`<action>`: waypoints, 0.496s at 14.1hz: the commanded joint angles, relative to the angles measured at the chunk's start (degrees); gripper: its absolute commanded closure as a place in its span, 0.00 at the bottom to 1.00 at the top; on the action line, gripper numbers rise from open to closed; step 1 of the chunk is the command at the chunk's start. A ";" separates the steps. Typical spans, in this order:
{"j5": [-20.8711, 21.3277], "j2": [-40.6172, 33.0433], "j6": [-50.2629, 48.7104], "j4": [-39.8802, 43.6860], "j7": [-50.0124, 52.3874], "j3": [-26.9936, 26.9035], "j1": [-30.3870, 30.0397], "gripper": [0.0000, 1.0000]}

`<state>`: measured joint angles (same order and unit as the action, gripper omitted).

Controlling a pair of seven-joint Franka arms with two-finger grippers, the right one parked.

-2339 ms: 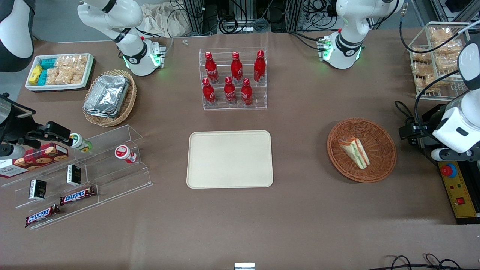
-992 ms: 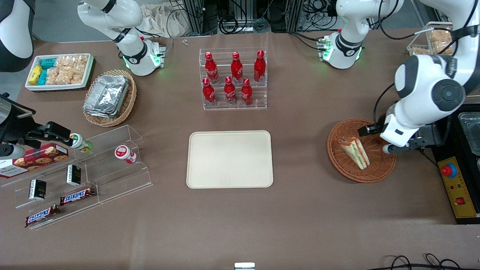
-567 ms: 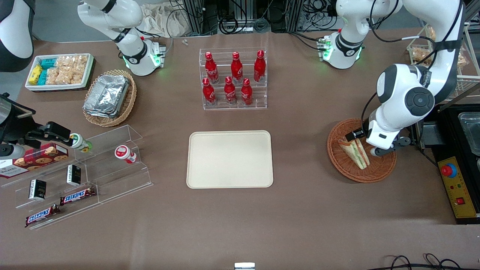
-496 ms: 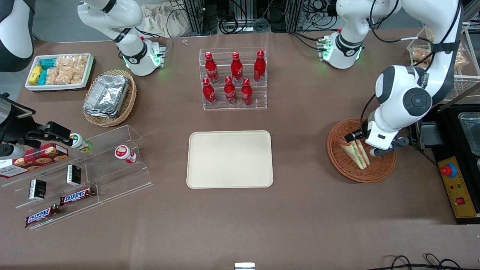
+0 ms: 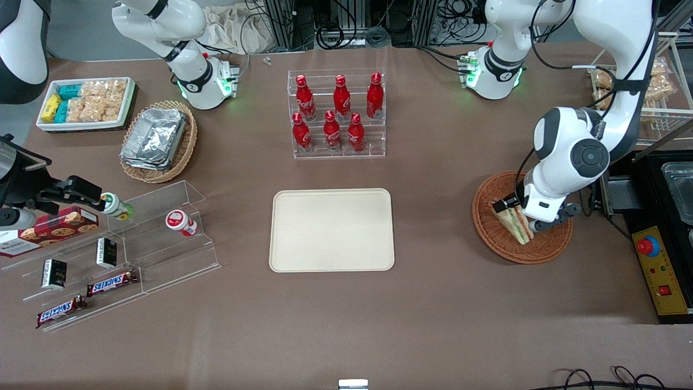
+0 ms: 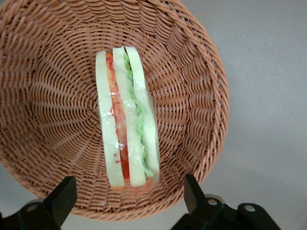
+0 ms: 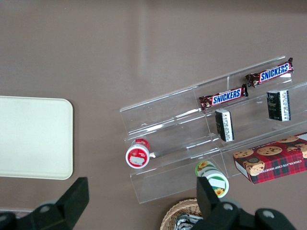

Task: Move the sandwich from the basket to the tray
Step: 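Close the left gripper on the sandwich's edge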

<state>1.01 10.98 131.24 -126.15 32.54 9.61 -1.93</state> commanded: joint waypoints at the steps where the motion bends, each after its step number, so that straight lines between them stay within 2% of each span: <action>1: 0.83 0.97 2.96 -0.67 1.30 -0.21 -0.36 0.01; 2: 0.83 1.41 3.31 -0.50 1.30 -0.21 -0.44 0.03; 4: 0.83 1.85 4.28 -0.58 1.47 -0.21 -0.44 0.16; 5: 0.83 2.12 4.55 -0.59 2.69 -0.29 -0.44 0.25; 7: 2.67 2.21 4.55 -0.59 4.45 -0.21 -0.36 0.54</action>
<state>1.39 13.26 134.38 -126.16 34.12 9.23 -2.17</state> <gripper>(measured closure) 0.344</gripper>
